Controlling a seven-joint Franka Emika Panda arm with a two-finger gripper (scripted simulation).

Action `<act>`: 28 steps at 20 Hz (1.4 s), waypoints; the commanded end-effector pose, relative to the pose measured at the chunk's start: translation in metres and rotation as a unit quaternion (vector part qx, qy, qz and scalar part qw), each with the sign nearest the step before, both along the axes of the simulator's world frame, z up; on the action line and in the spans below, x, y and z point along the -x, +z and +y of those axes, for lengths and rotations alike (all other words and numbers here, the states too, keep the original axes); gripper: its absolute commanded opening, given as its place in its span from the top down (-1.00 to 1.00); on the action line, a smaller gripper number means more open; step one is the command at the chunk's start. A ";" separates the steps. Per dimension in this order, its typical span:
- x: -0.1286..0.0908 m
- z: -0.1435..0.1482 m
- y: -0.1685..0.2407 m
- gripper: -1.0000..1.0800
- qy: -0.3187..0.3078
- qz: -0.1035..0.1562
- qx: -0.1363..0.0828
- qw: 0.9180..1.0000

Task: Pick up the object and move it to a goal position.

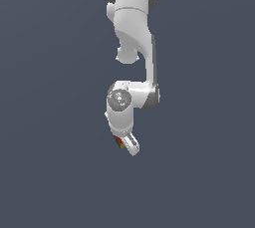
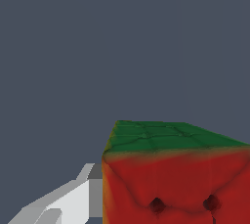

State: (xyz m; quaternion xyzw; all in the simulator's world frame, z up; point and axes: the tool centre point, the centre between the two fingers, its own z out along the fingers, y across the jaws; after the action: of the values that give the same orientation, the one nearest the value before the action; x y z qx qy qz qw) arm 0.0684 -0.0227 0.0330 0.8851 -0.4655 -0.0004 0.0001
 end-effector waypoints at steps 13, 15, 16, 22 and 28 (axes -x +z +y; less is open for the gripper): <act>0.007 0.014 0.023 1.00 0.000 0.000 0.000 1.000; 0.010 0.020 0.033 1.00 0.000 0.000 0.000 1.000; 0.012 0.023 0.039 1.00 0.000 0.000 0.000 1.000; 0.027 0.052 0.088 1.00 0.000 0.000 -0.001 1.000; 0.045 0.089 0.151 1.00 0.000 0.000 -0.001 1.000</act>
State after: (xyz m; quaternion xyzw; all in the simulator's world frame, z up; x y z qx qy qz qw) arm 0.0278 0.0567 0.1668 0.8850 -0.4656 -0.0016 0.0002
